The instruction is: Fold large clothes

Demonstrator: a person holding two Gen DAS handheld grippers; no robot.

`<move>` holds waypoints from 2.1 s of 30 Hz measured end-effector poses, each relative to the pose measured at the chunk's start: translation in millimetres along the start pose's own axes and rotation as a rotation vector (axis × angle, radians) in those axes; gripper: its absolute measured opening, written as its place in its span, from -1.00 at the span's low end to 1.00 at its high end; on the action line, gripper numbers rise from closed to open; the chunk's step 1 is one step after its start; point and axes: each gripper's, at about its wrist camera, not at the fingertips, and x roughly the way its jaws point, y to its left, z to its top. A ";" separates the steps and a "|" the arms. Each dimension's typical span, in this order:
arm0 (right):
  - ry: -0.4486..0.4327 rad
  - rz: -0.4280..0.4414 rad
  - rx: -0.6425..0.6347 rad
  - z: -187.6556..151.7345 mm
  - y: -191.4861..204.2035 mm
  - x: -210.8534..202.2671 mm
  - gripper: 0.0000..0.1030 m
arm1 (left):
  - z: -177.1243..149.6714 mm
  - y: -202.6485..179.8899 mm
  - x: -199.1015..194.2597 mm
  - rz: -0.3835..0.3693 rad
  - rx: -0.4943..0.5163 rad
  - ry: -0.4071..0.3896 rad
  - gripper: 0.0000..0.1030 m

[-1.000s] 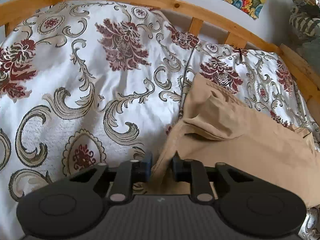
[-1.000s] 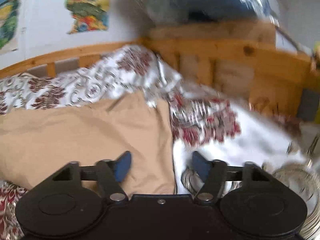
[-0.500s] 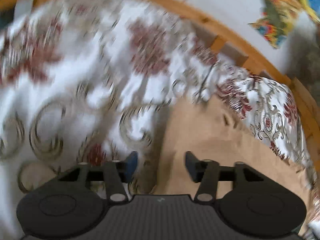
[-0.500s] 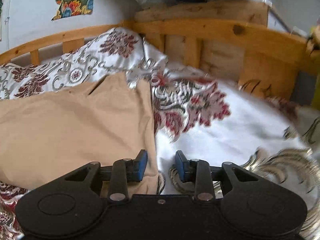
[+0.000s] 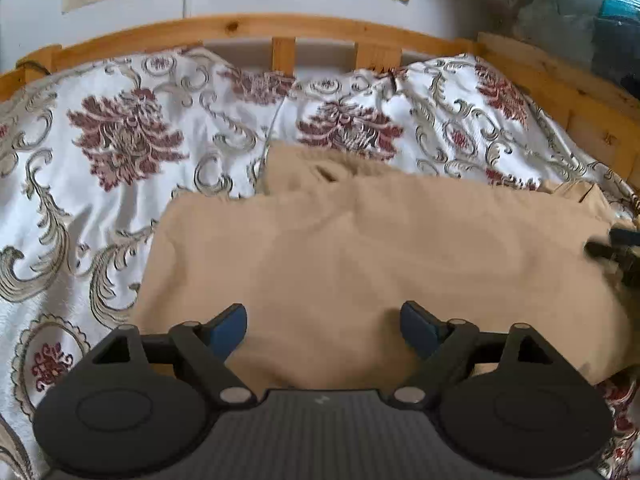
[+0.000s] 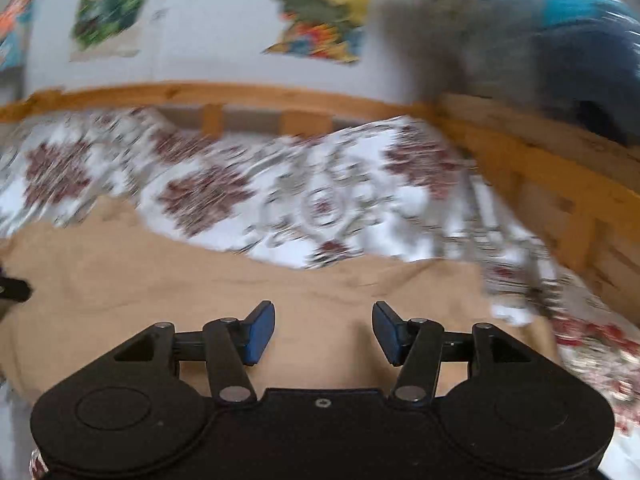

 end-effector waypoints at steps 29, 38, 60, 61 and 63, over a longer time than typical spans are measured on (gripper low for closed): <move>-0.033 0.107 0.118 -48.8 -3.1 -42.9 0.84 | -50.2 24.9 -32.3 -0.287 -0.503 0.211 0.98; 0.099 -0.019 0.564 -101.8 -81.1 -98.6 0.97 | -47.8 63.7 -22.2 -0.180 -0.663 0.076 0.97; -0.080 -0.096 0.775 -104.3 -117.1 -163.8 -0.75 | -33.4 89.0 -91.6 -0.049 -0.679 -0.061 -0.98; -0.060 -0.110 0.741 -105.8 -112.0 -165.9 -0.74 | -37.8 92.7 -89.7 -0.043 -0.705 -0.036 -0.98; -0.019 -0.142 0.705 -113.6 -106.9 -166.9 -0.57 | -45.3 101.0 -78.7 -0.035 -0.766 0.024 -0.98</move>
